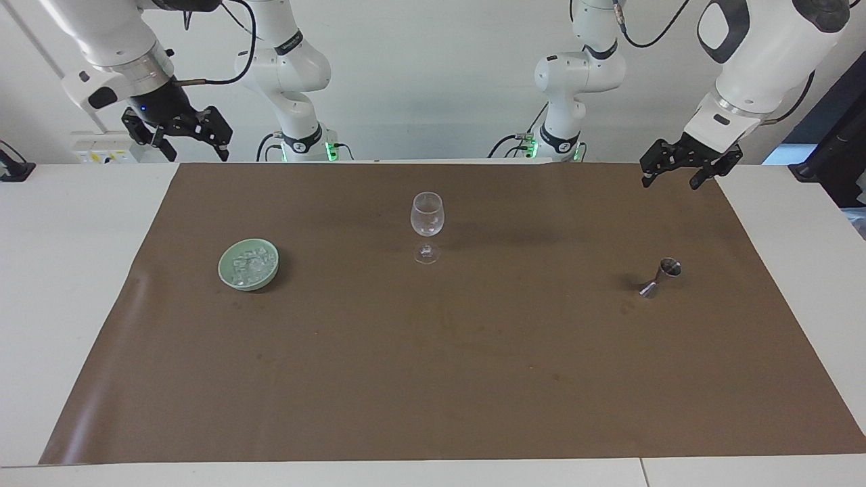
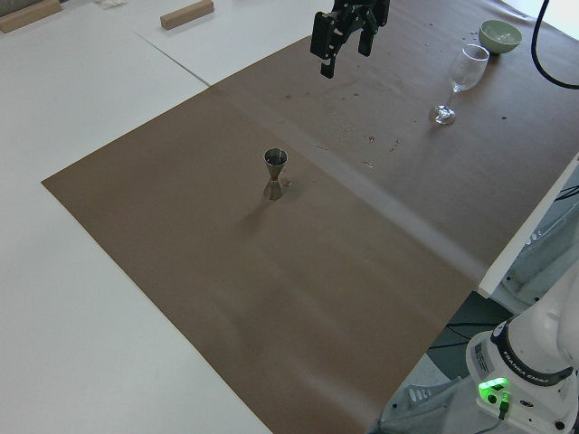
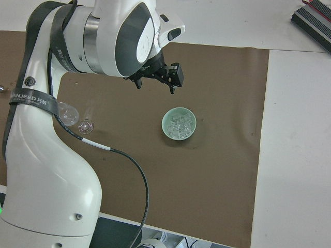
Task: Pour wine and add ice with both arms
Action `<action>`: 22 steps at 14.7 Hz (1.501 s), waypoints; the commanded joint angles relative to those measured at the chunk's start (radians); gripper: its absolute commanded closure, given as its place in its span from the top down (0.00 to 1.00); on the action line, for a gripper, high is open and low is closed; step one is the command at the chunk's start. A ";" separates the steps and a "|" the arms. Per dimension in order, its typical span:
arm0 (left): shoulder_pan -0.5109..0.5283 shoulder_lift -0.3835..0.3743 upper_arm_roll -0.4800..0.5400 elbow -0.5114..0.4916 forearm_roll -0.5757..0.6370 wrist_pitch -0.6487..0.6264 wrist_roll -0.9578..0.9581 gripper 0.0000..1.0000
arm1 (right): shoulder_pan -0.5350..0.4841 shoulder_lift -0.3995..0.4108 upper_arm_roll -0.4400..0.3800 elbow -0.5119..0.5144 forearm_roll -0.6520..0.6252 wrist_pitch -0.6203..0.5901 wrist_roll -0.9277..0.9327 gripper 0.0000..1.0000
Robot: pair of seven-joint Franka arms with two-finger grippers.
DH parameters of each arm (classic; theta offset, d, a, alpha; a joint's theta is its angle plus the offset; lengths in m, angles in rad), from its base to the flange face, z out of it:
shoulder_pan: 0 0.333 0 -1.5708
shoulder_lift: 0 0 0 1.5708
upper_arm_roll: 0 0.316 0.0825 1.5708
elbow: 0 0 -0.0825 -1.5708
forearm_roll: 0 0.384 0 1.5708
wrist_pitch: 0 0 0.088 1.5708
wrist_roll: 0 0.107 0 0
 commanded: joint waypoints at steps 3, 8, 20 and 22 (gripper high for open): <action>0.002 -0.027 0.001 -0.030 0.014 0.011 0.012 1.00 | -0.011 -0.018 -0.001 -0.018 0.011 -0.002 -0.025 1.00; 0.022 -0.024 0.003 -0.021 0.007 -0.027 -0.011 1.00 | -0.011 -0.018 -0.001 -0.018 0.011 -0.002 -0.025 1.00; 0.208 0.312 0.018 0.191 -0.356 -0.049 -0.918 1.00 | -0.011 -0.018 -0.001 -0.018 0.011 -0.002 -0.025 1.00; 0.268 0.347 0.018 0.194 -0.433 0.021 -1.036 1.00 | -0.011 -0.018 -0.001 -0.018 0.011 -0.002 -0.025 1.00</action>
